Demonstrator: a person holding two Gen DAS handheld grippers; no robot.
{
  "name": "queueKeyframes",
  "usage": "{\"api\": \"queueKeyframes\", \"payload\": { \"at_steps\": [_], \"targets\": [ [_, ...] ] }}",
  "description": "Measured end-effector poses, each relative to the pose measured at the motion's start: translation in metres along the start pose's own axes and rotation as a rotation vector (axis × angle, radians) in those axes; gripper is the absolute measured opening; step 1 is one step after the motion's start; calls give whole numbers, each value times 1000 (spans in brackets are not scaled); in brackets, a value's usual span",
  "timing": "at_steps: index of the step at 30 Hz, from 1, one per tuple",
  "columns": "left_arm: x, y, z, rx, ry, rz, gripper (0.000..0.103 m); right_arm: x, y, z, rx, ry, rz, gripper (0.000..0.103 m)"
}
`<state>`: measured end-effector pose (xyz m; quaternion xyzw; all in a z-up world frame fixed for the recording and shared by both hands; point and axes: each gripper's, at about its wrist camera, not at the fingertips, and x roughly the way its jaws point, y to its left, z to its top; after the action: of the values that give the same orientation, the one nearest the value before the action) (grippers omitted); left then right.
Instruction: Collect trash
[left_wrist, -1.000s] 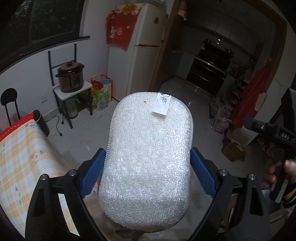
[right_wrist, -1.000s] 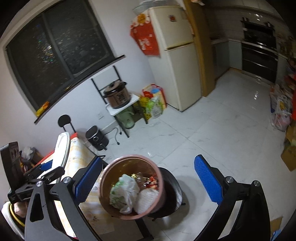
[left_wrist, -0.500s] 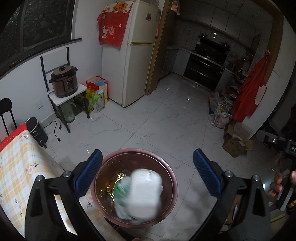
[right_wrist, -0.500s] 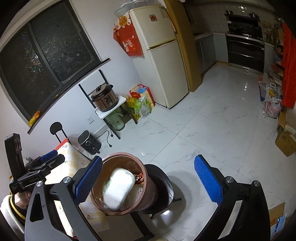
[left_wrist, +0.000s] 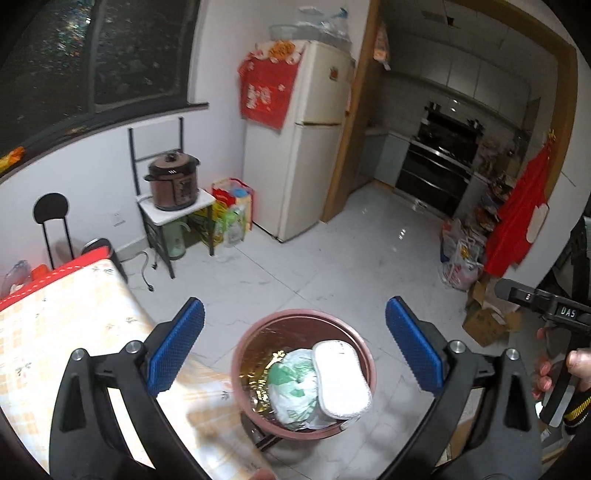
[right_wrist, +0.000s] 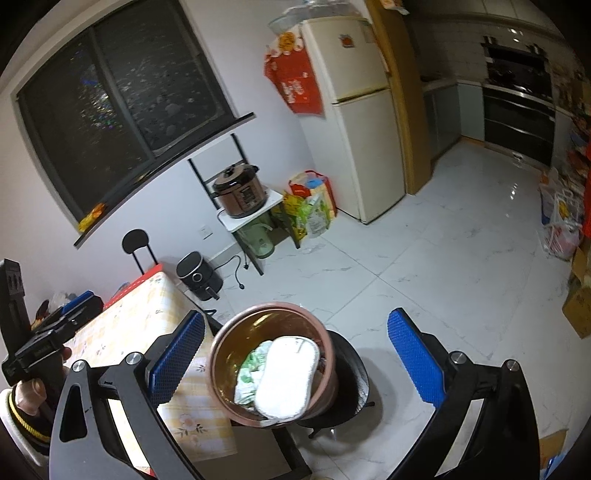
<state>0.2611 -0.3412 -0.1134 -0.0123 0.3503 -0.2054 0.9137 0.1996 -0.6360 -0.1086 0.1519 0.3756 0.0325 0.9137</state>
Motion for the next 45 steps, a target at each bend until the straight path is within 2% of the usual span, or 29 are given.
{"api": "queueKeyframes", "payload": {
  "at_steps": [10,26,32,37,45],
  "targets": [
    [-85,33,-11,-27,-94,71,97,-21,65,-2,-105,-40,1,98],
    [-219,113,-42,7,-146,183,97,-75,198,-43,-195,-140,-48,98],
    [-251,141,-51,6,-155,206,97,-87,237,-55,-222,-157,-61,98],
    [-269,156,-59,7,-165,216,97,-90,253,-64,-234,-154,-81,98],
    [-275,166,-66,9,-172,222,97,-93,270,-72,-248,-149,-97,98]
  ]
}}
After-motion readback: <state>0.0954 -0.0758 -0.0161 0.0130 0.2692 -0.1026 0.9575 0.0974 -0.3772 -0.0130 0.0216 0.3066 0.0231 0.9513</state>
